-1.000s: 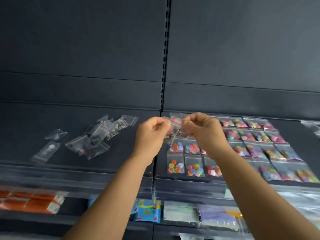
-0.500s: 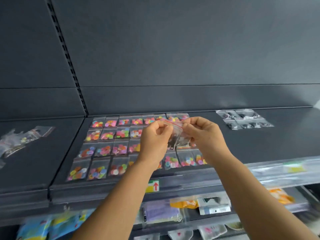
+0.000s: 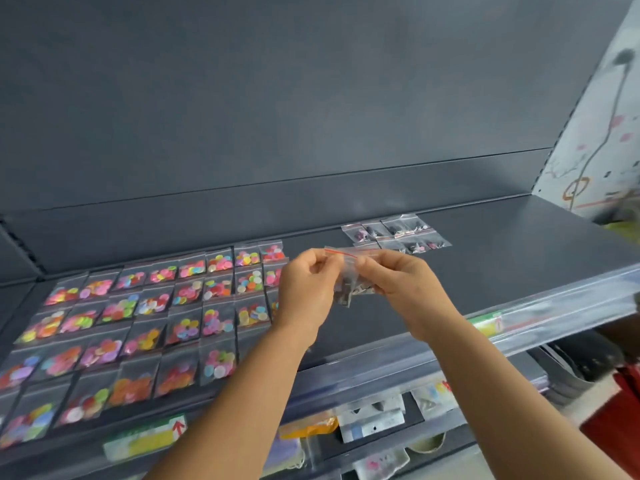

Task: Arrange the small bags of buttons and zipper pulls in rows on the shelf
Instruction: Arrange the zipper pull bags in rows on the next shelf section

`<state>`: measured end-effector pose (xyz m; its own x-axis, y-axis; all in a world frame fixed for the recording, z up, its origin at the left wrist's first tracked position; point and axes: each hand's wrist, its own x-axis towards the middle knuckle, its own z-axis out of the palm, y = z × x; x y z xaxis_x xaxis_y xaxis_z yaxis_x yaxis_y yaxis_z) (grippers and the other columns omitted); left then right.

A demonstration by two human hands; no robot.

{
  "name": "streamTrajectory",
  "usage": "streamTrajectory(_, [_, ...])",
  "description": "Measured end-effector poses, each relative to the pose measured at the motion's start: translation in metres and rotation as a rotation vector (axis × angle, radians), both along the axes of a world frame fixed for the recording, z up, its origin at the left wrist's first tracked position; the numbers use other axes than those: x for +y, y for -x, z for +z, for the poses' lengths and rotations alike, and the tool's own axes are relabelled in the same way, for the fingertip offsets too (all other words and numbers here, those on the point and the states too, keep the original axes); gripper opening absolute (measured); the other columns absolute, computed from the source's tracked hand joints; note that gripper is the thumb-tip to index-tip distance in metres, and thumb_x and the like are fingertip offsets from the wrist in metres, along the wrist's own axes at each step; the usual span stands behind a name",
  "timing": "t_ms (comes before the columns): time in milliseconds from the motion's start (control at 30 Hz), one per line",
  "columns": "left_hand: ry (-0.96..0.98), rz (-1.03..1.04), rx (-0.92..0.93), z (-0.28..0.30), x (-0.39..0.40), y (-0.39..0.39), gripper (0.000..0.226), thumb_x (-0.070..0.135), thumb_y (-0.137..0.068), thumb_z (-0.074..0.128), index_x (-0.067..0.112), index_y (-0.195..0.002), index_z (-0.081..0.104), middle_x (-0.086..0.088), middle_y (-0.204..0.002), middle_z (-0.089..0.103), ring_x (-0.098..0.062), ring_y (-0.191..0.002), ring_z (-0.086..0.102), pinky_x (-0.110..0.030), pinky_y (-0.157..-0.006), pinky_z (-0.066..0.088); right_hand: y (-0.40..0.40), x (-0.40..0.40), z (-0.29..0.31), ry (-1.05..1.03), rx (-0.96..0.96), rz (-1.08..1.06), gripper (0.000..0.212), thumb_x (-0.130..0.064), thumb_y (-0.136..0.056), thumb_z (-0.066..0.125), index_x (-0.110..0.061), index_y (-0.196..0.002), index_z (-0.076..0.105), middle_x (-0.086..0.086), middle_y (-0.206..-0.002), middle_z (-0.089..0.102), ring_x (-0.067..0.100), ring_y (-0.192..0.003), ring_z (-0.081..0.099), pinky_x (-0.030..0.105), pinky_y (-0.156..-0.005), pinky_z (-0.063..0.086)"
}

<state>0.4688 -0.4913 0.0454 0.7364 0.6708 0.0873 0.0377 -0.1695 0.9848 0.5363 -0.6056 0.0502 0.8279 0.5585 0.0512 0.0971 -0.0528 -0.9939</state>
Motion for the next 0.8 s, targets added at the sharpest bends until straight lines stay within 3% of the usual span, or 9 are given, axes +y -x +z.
streamTrajectory(100, [0.025,-0.04,0.013,-0.008,0.001,-0.02,0.013,0.02,-0.088,0.057,0.014,-0.084,0.068,0.0,-0.078,0.072,-0.011,-0.068,0.063,-0.021,-0.06,0.049,-0.017,-0.003,-0.004,0.055,-0.013,-0.063,0.016,-0.023,-0.084,0.066,-0.028,-0.071,0.075,-0.01,-0.066,0.07,0.002,-0.057,0.056,0.015,-0.06,0.043])
streamTrajectory(167, [0.04,-0.07,0.026,-0.015,0.001,-0.033,0.012,0.021,-0.087,0.058,0.016,-0.083,0.068,0.0,-0.078,0.071,-0.014,-0.07,0.063,-0.027,-0.064,0.05,-0.029,-0.005,-0.009,0.115,-0.025,-0.116,0.025,-0.015,-0.088,0.058,-0.023,-0.071,0.074,-0.002,-0.066,0.067,0.017,-0.06,0.048,0.026,-0.061,0.039])
streamTrajectory(233, [0.042,-0.069,0.047,-0.023,0.002,-0.045,0.011,0.024,-0.087,0.059,0.019,-0.084,0.068,0.003,-0.079,0.071,-0.015,-0.074,0.063,-0.029,-0.067,0.049,-0.039,-0.008,-0.016,0.161,-0.035,-0.151,0.031,-0.013,-0.089,0.053,-0.024,-0.068,0.073,0.009,-0.068,0.062,0.021,-0.062,0.039,0.032,-0.061,0.034])
streamTrajectory(400, [0.03,-0.027,0.117,-0.04,0.008,-0.063,0.011,0.024,-0.086,0.06,0.024,-0.079,0.068,0.009,-0.075,0.07,-0.011,-0.075,0.066,-0.023,-0.06,0.047,-0.061,-0.022,-0.035,0.229,-0.055,-0.304,0.033,-0.013,-0.088,0.058,-0.029,-0.061,0.071,-0.004,-0.052,0.056,0.011,-0.046,0.037,0.021,-0.044,0.033])
streamTrajectory(600, [0.05,-0.025,0.172,-0.052,-0.001,-0.085,0.012,0.018,-0.085,0.058,0.022,-0.075,0.064,0.004,-0.076,0.071,-0.015,-0.071,0.067,-0.021,-0.052,0.042,-0.096,-0.039,-0.052,0.338,-0.049,-0.366,0.02,-0.011,-0.084,0.06,-0.018,-0.068,0.069,0.005,-0.065,0.068,0.02,-0.06,0.053,0.043,-0.069,0.054])
streamTrajectory(700, [-0.006,-0.005,0.199,-0.056,-0.012,-0.1,0.011,0.015,-0.084,0.057,0.023,-0.078,0.063,0.002,-0.078,0.07,-0.012,-0.065,0.061,-0.021,-0.051,0.042,-0.115,-0.041,-0.056,0.359,-0.073,-0.345,0.017,-0.011,-0.083,0.061,-0.019,-0.07,0.068,0.001,-0.067,0.07,0.019,-0.061,0.058,0.039,-0.07,0.054])
streamTrajectory(800, [-0.023,0.02,0.223,-0.058,-0.023,-0.118,0.011,0.013,-0.085,0.055,0.021,-0.08,0.061,0.002,-0.077,0.068,-0.018,-0.072,0.067,-0.024,-0.056,0.047,-0.135,-0.042,-0.058,0.405,-0.122,-0.316,0.015,-0.012,-0.082,0.061,-0.02,-0.07,0.066,-0.007,-0.062,0.068,0.013,-0.058,0.058,0.025,-0.059,0.047])
